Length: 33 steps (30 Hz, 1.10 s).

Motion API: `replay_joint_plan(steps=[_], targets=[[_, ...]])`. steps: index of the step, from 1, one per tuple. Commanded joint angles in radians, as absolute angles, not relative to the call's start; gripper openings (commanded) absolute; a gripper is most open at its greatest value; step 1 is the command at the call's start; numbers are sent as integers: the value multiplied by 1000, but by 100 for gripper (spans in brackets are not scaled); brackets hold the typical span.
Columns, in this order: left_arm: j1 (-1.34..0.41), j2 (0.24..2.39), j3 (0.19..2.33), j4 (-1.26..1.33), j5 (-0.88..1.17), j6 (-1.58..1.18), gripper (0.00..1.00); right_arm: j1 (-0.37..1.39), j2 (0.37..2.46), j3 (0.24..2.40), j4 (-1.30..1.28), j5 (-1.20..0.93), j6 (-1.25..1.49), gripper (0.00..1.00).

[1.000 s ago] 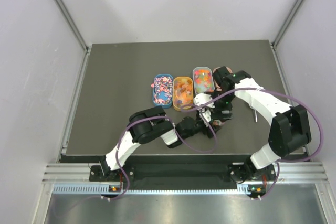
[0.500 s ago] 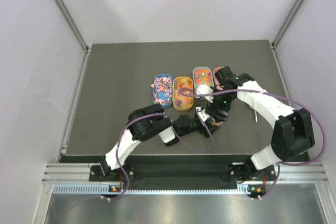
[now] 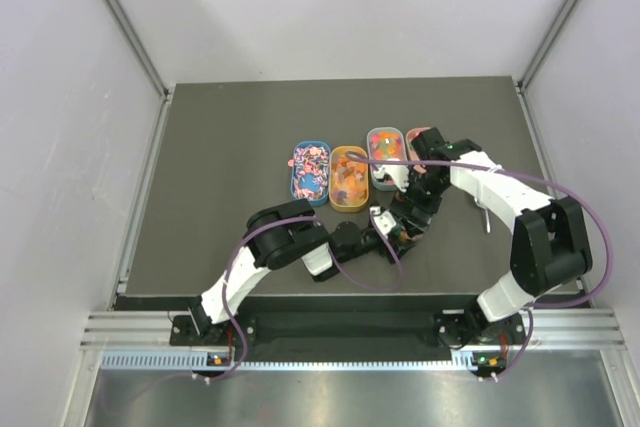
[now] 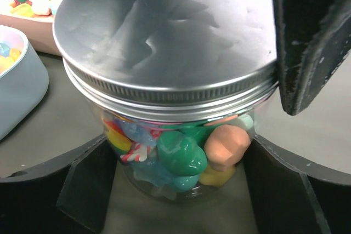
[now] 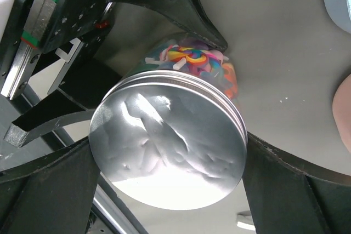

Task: Pack the candies
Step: Screw the bottle lid onto the packing bottle.

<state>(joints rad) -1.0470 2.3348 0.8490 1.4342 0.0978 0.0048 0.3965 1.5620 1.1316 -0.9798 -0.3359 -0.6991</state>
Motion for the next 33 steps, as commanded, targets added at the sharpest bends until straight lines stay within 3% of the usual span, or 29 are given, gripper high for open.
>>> replay_joint_plan(steps=[1,8,19,27,33], targets=[[-1046,2453,838,647,-51,48,0,515,1574,1101,-1077,-518,-669,100],[-1045,2467,845,644,-43,37,0,563,1479,1135,-1225,-502,-836,100],[-1032,2471,851,630,-29,20,0,583,1468,1045,-1226,-456,-943,100],[-1022,2484,856,604,-89,26,0,517,1453,996,-1129,-318,-1164,100],[-1023,2482,848,612,-140,55,0,434,1473,1029,-1135,-348,-1342,100]])
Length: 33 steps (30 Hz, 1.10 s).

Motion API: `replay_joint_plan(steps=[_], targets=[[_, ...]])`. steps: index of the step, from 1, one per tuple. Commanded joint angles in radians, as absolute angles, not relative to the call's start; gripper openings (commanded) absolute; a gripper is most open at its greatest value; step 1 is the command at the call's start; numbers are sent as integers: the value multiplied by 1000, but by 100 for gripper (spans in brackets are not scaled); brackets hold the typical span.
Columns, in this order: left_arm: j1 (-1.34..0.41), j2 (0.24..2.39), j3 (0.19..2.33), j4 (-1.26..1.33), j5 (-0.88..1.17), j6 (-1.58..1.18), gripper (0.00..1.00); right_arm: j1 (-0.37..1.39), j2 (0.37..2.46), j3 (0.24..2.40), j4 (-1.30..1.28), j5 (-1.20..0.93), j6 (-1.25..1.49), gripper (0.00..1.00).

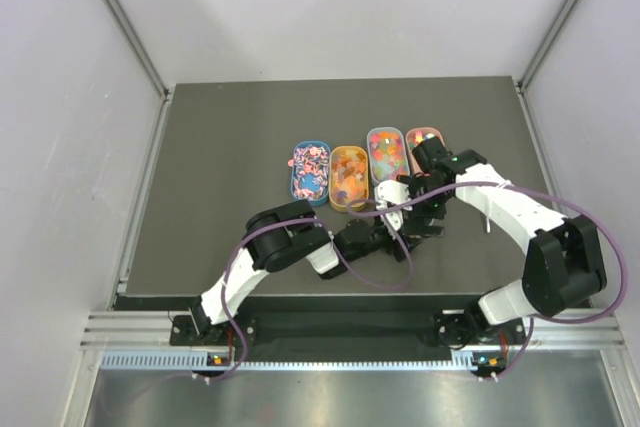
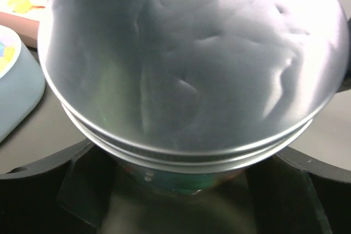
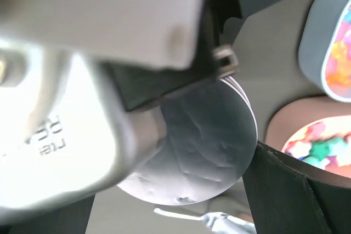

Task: Pack the candies
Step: Screw the bottle lid onto the packing bottle.

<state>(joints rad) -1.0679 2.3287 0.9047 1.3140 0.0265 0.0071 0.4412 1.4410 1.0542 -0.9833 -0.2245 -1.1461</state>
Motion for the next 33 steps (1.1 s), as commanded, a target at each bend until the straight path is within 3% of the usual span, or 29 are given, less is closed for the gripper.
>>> replay_joint_plan(steps=[1,9,26,33], targets=[[-1022,2483,848,612,-135,57,0,423,1474,1041,-1153,-363,-1374,100],[-1023,2487,853,606,-120,52,0,370,1522,1155,-1316,-460,-1562,100],[-1023,2487,857,597,-101,44,0,354,1539,1204,-1385,-452,-1540,100],[-1023,2482,856,594,-110,46,0,371,1540,1210,-1338,-445,-1352,100]])
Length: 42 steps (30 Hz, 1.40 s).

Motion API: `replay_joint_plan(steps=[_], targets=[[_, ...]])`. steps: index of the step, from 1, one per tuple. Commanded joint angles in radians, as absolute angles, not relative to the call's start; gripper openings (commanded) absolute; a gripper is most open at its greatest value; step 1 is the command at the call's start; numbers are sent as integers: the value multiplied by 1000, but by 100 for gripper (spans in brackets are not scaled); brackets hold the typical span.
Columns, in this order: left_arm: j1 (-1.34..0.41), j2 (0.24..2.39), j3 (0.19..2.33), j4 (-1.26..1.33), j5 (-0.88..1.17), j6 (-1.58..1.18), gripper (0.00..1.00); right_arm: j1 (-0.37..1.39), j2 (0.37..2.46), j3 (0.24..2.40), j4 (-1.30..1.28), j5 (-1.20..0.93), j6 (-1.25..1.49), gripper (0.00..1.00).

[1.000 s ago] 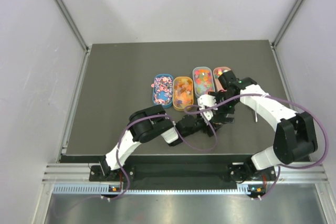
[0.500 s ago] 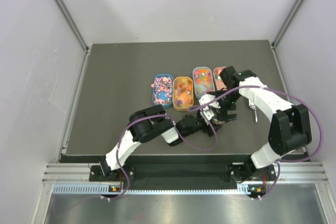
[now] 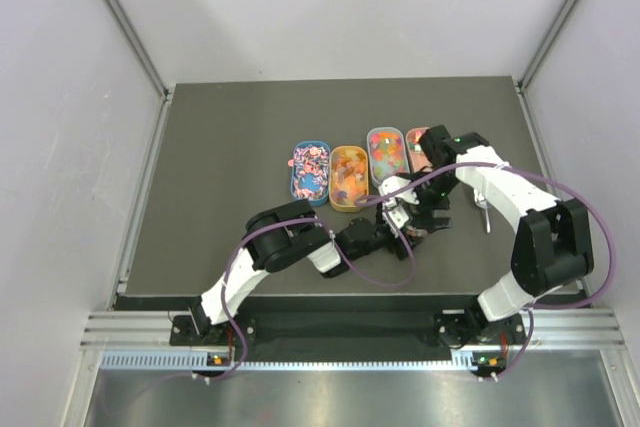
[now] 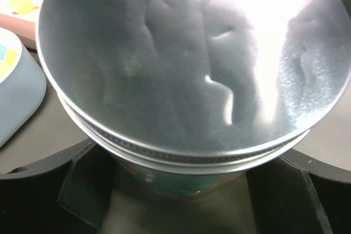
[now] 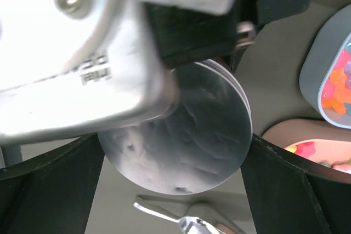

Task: Pack the candies
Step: Screw the bottle lid onto the packing bottle.

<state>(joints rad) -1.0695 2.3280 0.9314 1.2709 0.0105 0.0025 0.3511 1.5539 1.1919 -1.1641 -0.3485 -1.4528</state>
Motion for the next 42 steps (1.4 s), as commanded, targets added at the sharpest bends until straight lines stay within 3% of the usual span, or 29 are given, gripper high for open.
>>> replay_joint_plan(steps=[1,3,4,6,9,10,13,16,26,30,33,34,42], targets=[[-1022,2482,856,594,-112,46,0,371,1534,1192,-1324,-439,-1333,97],[-1023,2480,854,595,-117,49,0,371,1516,1167,-1309,-436,-1304,93],[-1022,2477,854,595,-118,46,0,373,1511,1146,-1298,-437,-1289,85],[-1023,2477,854,597,-120,46,0,371,1503,1125,-1286,-445,-1261,82],[-1022,2477,854,597,-118,46,0,373,1490,1086,-1249,-459,-1200,65],[-1022,2476,853,597,-118,46,0,373,1489,1074,-1244,-465,-1183,53],[-1022,2477,854,597,-123,45,0,373,1502,1040,-1209,-466,-1102,34],[-1020,2476,853,601,-127,41,0,374,1506,999,-1152,-474,-994,29],[-991,2496,877,552,-143,5,0,371,1545,870,-948,-416,-764,26],[-992,2494,876,552,-141,5,0,322,1555,900,-943,-426,-741,32],[-991,2493,874,558,-146,3,0,282,1578,904,-940,-436,-749,52],[-991,2493,873,561,-144,5,0,276,1592,900,-937,-439,-752,99],[-991,2500,876,551,-138,3,0,261,1578,862,-914,-460,-813,100]])
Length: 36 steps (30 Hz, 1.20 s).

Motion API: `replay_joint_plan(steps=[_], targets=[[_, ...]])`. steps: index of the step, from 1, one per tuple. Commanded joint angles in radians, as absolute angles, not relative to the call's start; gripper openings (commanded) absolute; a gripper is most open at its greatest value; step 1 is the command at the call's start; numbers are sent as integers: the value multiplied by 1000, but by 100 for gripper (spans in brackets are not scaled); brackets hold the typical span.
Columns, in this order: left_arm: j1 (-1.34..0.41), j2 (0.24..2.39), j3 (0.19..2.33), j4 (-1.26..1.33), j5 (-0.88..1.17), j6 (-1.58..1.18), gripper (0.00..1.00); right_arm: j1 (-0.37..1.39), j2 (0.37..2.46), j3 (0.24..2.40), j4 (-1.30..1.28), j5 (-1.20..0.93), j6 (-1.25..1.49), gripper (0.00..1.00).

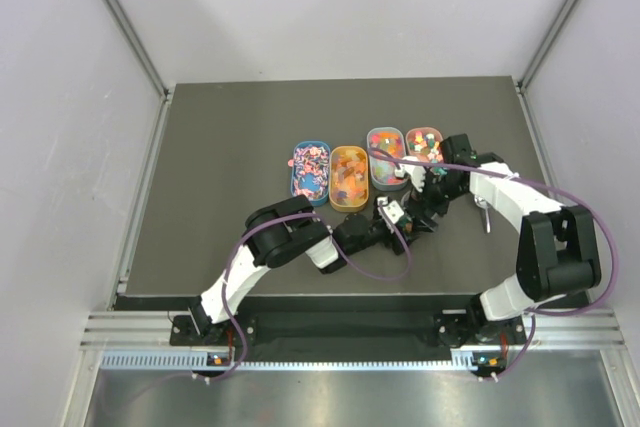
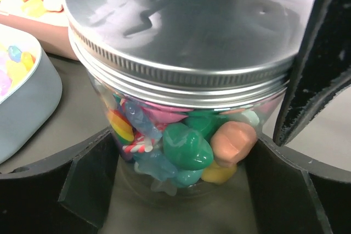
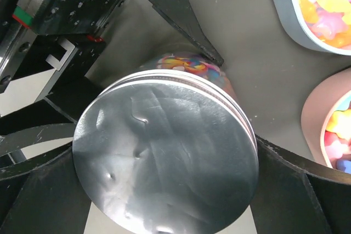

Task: Pack the candies
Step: Screw the bottle lid onto the packing bottle.

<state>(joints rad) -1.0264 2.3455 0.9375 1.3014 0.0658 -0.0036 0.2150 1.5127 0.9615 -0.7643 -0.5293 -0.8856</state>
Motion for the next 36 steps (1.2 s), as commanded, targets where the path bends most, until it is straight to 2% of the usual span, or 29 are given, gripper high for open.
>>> replay_joint_plan(steps=[1,16,27,36], targets=[[-991,2500,874,552,-132,-27,0,259,1578,856,-920,-456,-818,100],[-983,2522,890,525,-66,-61,0,235,1436,861,-1126,-465,-1038,100],[-986,2531,897,512,-63,-51,0,224,1309,928,-1267,-422,-1088,100],[-997,2530,897,485,-75,-38,0,114,1272,1061,-1399,-315,-1181,100]])
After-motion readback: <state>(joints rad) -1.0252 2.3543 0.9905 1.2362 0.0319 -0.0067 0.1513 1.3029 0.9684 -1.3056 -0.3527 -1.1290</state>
